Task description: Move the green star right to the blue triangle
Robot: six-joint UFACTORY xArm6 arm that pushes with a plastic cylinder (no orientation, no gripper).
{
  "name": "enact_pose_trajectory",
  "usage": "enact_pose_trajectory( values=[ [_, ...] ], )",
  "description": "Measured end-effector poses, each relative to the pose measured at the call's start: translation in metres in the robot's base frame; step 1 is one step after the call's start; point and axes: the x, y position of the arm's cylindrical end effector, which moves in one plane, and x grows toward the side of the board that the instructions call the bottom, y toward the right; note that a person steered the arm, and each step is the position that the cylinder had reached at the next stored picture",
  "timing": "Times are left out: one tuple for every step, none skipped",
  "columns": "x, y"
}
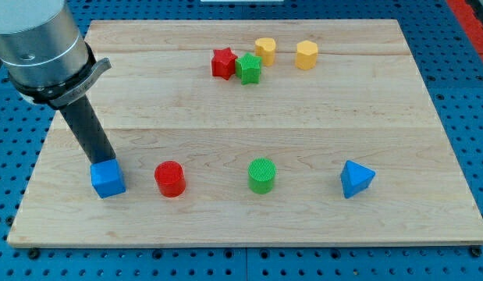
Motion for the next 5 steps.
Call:
enact_pose_trajectory(
  values=[
    [-0.014, 0.002],
    [-0.08, 0.043],
    [-0.117, 0.091],
    [-0.125, 0.091],
    [-0.162, 0.094]
  ],
)
